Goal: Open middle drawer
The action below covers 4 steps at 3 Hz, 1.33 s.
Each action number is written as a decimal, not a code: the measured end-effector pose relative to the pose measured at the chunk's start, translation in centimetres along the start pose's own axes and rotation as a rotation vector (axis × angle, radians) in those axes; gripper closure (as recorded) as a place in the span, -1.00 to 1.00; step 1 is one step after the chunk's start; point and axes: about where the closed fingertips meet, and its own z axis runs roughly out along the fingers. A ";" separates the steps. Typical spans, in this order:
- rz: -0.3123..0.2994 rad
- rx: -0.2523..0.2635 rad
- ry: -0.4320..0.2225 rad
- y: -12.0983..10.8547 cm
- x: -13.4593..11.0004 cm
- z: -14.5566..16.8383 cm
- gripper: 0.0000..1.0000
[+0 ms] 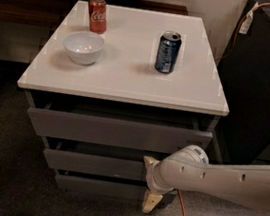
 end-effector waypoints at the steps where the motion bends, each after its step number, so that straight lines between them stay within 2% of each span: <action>1: 0.035 0.006 0.012 -0.9 2.0 2.4 -1.00; 3: 0.088 0.038 0.025 -3.7 4.7 5.1 -1.00; 4: 0.111 0.054 0.027 -4.9 5.5 6.0 -0.71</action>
Offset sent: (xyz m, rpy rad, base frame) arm 0.0549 -0.0336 -0.0569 0.0081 -0.0075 -0.1097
